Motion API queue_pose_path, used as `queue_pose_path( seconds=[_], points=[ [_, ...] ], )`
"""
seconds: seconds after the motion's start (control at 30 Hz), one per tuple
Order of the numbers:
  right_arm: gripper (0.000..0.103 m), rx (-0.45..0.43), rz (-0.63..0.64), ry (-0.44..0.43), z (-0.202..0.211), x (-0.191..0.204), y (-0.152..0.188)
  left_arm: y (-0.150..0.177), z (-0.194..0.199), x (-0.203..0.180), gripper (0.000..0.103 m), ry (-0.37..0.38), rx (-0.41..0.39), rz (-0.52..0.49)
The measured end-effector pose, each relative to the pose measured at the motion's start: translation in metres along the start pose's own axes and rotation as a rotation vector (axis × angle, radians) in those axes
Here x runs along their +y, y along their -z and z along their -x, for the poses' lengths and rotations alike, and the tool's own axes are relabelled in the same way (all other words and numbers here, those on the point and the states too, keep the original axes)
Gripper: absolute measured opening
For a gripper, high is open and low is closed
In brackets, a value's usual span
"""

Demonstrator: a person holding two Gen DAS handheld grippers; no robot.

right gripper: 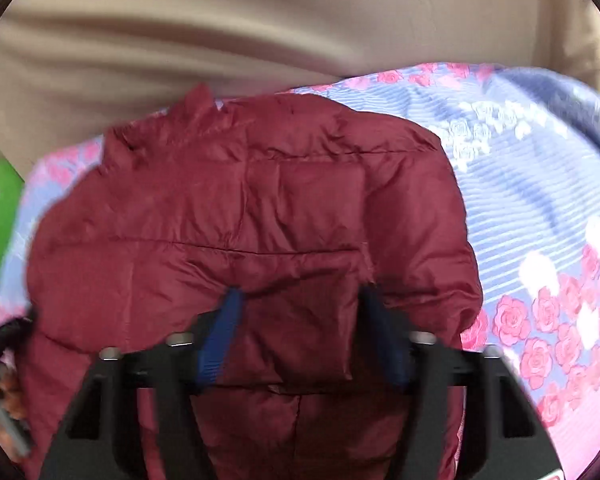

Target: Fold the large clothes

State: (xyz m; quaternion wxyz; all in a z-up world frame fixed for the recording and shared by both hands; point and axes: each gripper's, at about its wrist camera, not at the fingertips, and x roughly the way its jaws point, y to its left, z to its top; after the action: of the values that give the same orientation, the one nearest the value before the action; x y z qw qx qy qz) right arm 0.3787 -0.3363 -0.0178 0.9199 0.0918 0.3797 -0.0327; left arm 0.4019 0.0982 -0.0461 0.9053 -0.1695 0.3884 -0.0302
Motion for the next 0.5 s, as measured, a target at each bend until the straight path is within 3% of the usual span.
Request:
queue_pose_path(
  seconds=[0.07,0.17,0.2,0.27,0.3,0.37,0.5],
  points=[
    [0.004,-0.052,-0.01,-0.069,0.017,0.01,-0.009,0.0,0.0,0.0,0.003,0.001,-0.001,0.004],
    [0.003,-0.286,0.0,-0.194,0.078,0.019,-0.025,0.0,-0.001,-0.001,0.003,-0.005,-0.002,-0.003],
    [0.002,-0.329,-0.001,-0.211,0.086,0.016,-0.029,0.0,-0.002,-0.002,0.003,-0.008,-0.002,-0.006],
    [0.002,-0.269,-0.014,-0.154,0.066,0.007,-0.033,-0.001,-0.003,-0.005,0.003,-0.013,-0.001,-0.012],
    [0.002,-0.131,-0.032,-0.066,0.027,-0.003,-0.032,-0.001,-0.004,-0.005,0.003,-0.015,-0.001,-0.013],
    [0.0,0.035,-0.054,-0.006,-0.022,-0.016,-0.02,-0.001,-0.005,-0.008,0.002,-0.015,0.0,-0.021],
    [0.001,-0.092,-0.034,0.007,-0.001,-0.006,-0.017,-0.001,-0.008,-0.013,0.002,-0.028,0.001,-0.028]
  ],
)
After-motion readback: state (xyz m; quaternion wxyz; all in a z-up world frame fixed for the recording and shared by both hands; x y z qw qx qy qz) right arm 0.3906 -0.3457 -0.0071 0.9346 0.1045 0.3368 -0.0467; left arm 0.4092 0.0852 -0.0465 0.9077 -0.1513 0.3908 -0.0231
